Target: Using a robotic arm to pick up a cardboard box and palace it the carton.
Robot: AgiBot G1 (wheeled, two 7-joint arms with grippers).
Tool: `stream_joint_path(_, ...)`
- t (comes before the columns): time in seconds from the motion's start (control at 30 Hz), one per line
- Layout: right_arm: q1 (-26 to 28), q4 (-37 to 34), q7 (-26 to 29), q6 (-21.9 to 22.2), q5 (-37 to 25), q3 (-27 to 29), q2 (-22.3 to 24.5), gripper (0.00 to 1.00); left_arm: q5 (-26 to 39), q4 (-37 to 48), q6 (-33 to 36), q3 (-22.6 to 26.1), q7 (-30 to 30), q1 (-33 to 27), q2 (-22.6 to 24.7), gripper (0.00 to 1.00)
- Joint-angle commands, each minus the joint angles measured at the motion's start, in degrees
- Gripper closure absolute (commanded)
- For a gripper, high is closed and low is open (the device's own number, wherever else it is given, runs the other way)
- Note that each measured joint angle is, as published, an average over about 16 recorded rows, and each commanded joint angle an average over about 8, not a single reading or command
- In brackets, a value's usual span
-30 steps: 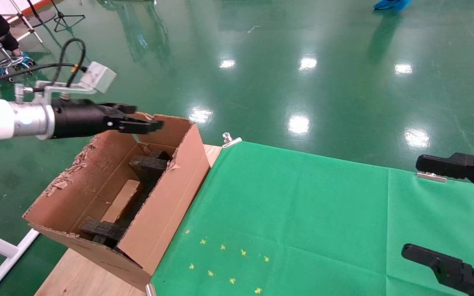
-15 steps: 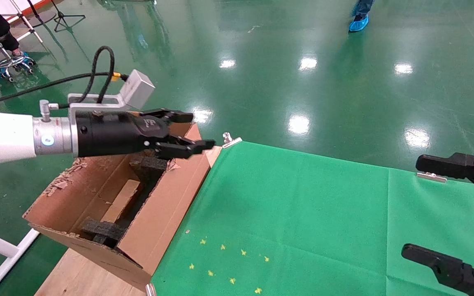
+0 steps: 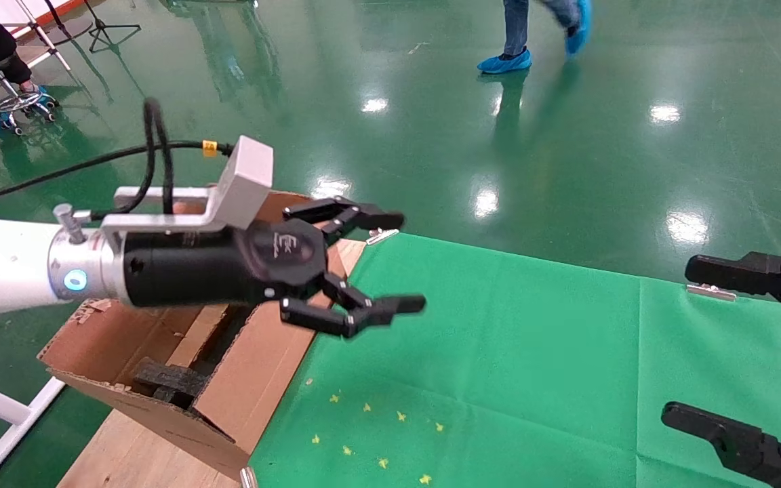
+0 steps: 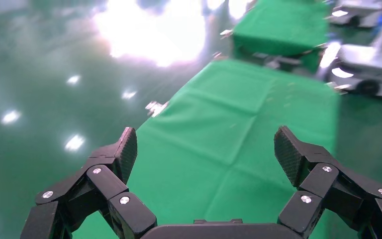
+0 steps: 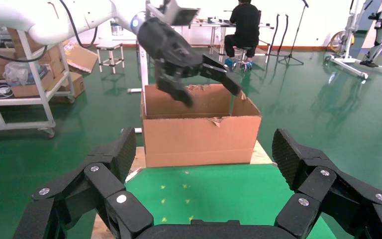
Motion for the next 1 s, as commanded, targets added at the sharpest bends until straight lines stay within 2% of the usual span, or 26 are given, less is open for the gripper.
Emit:
stream_joint_path(0.03,0.0,0.0,0.0,0.0,0.0,0.0,0.0,0.00,-2.4,-1.4,1.0,-0.6,1.3,1.2,0.1,0.00)
stream_joint_path(0.4,0.0,0.0,0.0,0.0,0.0,0.0,0.0,0.00,-12.4,-7.2,5.2,-3.1,6.7,6.4,0.4,0.00)
stream_joint_path(1.0,0.0,0.0,0.0,0.0,0.0,0.0,0.0,0.00,-11.8,-6.8,4.9,-3.0,6.5,6.1,0.5,0.00)
